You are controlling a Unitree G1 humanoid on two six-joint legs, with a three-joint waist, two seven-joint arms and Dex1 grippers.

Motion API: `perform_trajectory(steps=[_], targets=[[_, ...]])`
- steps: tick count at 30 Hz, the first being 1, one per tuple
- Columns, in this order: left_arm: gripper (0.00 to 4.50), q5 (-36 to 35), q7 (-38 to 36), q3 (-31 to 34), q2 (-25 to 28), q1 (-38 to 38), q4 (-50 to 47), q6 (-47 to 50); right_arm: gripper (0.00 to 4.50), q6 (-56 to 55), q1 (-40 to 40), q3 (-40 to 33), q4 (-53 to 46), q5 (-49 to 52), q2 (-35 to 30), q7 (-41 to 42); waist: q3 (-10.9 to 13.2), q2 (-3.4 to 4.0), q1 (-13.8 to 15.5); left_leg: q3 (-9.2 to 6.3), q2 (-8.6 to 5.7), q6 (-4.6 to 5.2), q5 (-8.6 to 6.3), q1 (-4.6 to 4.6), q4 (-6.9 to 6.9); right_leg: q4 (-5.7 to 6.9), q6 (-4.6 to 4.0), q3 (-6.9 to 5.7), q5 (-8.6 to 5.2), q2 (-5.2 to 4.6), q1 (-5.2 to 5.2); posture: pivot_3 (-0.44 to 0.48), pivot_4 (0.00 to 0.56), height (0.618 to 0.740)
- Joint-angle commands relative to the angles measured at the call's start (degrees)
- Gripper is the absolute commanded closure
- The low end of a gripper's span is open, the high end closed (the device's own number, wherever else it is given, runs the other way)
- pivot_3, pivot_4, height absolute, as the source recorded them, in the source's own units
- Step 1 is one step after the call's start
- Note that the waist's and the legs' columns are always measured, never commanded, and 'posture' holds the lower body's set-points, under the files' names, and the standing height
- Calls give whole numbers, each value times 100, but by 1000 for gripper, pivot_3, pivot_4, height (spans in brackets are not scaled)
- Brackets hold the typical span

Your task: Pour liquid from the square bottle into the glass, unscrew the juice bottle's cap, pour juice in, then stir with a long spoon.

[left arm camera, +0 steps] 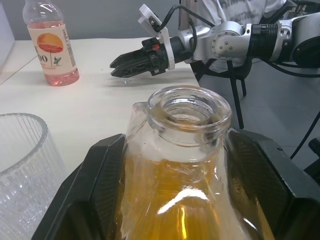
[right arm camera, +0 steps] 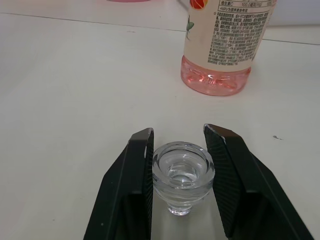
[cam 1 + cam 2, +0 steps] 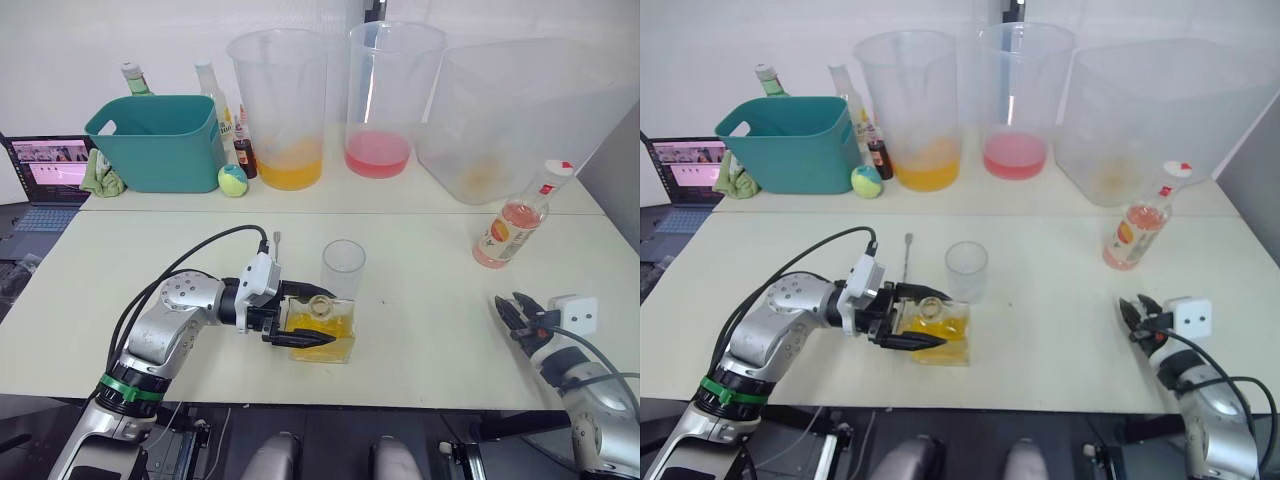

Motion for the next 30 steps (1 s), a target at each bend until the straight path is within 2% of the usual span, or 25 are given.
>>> perform_trajectory(steps=[1, 17, 22, 24, 30], targets=[[1697, 195, 63, -98, 51, 107, -16, 81, 3425, 103, 22, 11, 292, -25, -85, 60, 0, 0, 1, -1, 1, 0, 0, 2, 0, 0, 0, -1, 0, 0, 3, 0, 150, 729], [1697, 219, 111, -100, 49, 13, 93, 57, 3425, 716, -44, 219, 487, -50, -206, 39, -17, -29, 8, -5, 6, 0, -2, 25, -3, -18, 1, -6, -1, 5, 34, 0, 150, 729], [1697, 217, 117, -106, 45, -70, 142, 87, 3425, 630, -66, 168, 435, -38, -158, 15, -18, -28, 16, -9, 39, -1, -3, 30, -6, -66, 0, -4, -1, 44, 64, 0, 150, 729], [1697, 217, 119, -104, 44, -94, 149, 97, 2342, 406, -58, 94, 336, 17, -93, 44, -17, -28, 21, -9, 53, -1, -3, 30, -6, -72, -1, -3, 0, 55, 67, 0, 150, 729], [1697, 238, 115, -104, 43, -114, 164, 112, 411, -470, -96, -66, 39, -28, 91, -8, -14, 19, 14, -7, 55, -6, -7, 25, -10, -67, -1, 10, 0, 55, 56, 0, 150, 729]])
